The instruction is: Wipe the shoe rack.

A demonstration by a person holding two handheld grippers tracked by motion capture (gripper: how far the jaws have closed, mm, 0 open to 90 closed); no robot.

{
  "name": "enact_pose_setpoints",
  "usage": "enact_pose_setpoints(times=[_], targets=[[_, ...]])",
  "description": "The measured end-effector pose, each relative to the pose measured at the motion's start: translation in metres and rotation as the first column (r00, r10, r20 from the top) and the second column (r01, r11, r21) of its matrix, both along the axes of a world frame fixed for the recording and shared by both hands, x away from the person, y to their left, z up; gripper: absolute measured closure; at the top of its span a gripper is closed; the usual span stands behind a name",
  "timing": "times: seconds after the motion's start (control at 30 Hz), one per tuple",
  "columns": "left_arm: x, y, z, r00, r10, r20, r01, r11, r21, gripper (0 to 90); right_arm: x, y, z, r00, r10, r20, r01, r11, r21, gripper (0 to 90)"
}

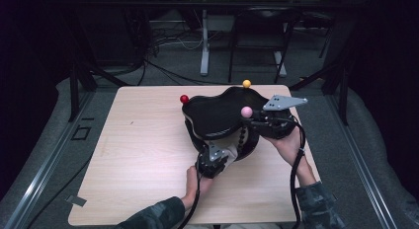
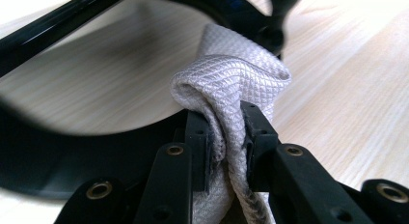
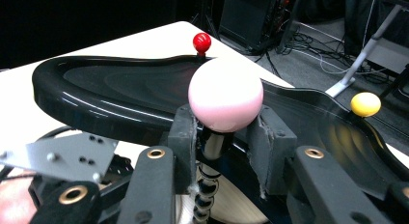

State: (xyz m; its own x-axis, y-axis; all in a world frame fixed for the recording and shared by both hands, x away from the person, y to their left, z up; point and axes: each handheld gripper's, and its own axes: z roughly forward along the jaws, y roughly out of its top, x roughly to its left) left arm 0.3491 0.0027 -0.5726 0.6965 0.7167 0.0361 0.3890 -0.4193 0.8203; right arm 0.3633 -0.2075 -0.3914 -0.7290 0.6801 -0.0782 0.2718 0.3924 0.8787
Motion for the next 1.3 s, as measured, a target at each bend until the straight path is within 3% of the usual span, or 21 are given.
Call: enact_pose_setpoints(times=[0.13,0.23,0.27,0.5,0.67,0.83,1.07,1.3], targets=[[0.002,-0.008,0.002,0.9991,-0.038,-0.018,0.038,0.9991,0.016,76.3,0.000,0.001,0.000,1.0000,-0.002,-0.001,0.002,1.000,0.000,64.0],[-0.001,-0.004,0.001,0.9998,-0.011,-0.014,0.011,0.9994,-0.033,76.3,-0.001,0.001,0.001,1.0000,-0.008,-0.003,0.008,1.000,-0.007,63.4],[-0.001,0.002,0.002,0.9997,-0.018,-0.017,0.018,0.9998,-0.005,76.3,-0.001,0.002,0.001,0.9999,-0.013,-0.003,0.013,1.000,-0.008,62.9],[0.001,0.044,0.009,0.9976,0.056,-0.041,-0.057,0.9977,-0.035,76.1,-0.003,0.007,0.000,0.9962,-0.088,0.000,0.087,0.995,0.042,52.2],[0.007,0.070,0.013,0.9932,0.111,-0.034,-0.113,0.9927,-0.043,76.0,-0.006,0.018,-0.002,0.9911,-0.127,0.041,0.125,0.992,0.034,58.3],[0.016,0.093,0.014,0.9887,0.147,-0.031,-0.148,0.9885,-0.031,76.0,-0.009,0.016,-0.001,0.9892,-0.134,0.058,0.134,0.991,0.018,59.2],[0.032,0.116,0.020,0.9737,0.227,-0.024,-0.228,0.9724,-0.052,76.0,-0.012,-0.002,-0.001,0.9923,-0.112,0.054,0.111,0.994,0.013,59.3],[0.042,0.134,0.020,0.9604,0.277,-0.032,-0.278,0.9604,-0.023,76.0,-0.014,-0.023,0.007,0.9901,-0.139,0.013,0.140,0.990,-0.032,59.5]])
